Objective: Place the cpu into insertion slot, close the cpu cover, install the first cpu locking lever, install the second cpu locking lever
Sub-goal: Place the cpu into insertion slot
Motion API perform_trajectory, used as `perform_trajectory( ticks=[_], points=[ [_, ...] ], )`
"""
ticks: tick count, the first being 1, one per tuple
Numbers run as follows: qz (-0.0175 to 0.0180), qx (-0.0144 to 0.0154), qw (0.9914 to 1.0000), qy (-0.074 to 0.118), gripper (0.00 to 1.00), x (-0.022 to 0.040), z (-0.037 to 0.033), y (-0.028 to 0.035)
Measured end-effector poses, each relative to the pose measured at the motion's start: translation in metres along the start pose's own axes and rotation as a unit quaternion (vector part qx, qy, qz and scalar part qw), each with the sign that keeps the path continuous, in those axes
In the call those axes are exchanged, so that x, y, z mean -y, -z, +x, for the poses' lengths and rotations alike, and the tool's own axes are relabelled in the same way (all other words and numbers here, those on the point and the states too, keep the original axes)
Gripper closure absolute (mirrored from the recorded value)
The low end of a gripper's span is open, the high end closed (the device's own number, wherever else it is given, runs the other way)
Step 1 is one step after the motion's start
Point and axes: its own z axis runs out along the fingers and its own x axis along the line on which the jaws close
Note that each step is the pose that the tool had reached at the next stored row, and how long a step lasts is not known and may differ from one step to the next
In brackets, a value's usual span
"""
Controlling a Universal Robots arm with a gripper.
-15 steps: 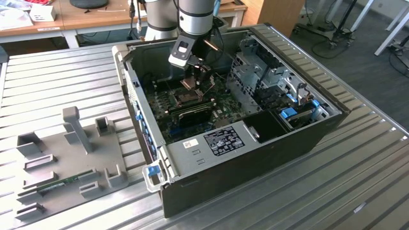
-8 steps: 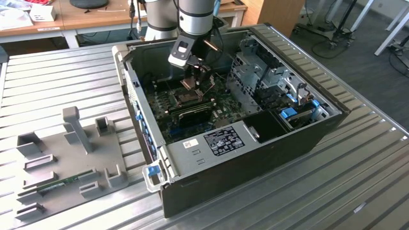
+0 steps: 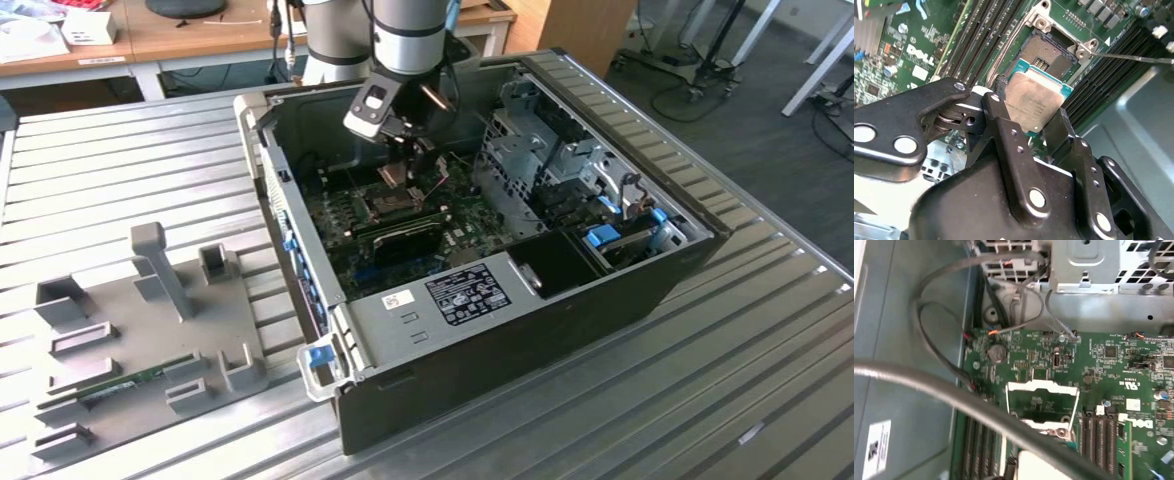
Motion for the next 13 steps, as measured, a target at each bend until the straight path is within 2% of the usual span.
perform_trajectory(
  ticks=[6, 13],
  points=[
    [-0.0009, 0.0024, 0.99930, -0.037, 0.46, 0.0002, -0.0001, -0.0009],
    [-0.0013, 0.0023, 0.99933, -0.037, 0.46, 0.0018, 0.0002, -0.0011]
  ],
)
